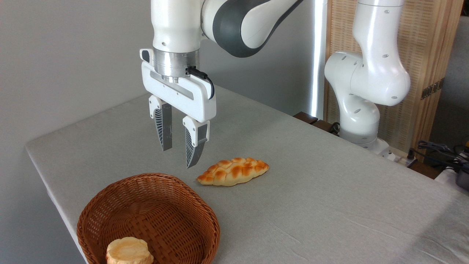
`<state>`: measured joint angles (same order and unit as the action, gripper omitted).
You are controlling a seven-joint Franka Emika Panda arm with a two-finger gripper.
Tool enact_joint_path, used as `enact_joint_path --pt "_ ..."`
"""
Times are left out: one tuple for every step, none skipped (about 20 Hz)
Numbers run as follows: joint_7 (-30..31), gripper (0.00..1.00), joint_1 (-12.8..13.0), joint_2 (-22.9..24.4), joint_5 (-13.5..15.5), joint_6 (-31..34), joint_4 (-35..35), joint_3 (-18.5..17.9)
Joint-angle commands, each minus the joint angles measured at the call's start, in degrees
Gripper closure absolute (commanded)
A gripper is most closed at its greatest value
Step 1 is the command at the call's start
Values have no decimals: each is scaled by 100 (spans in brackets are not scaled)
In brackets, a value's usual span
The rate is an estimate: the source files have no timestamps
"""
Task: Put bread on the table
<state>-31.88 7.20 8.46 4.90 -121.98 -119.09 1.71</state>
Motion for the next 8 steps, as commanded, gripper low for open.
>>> enact_joint_path --pt "-55 0 10 -160 -6 -54 263 -40" --pt "-64 0 10 -169 -6 -54 272 -40" --pt "-125 0 10 -160 -15 -54 281 -74" --pt "-247 0 10 -169 -15 -45 281 -118" --pt "-335 0 10 -160 -15 -45 281 -127" --pt "-362 0 10 -160 -6 -45 281 -136" --pt "-354 0 10 -160 -6 -45 281 -145" --pt "-319 0 10 -160 2 -45 281 -154"
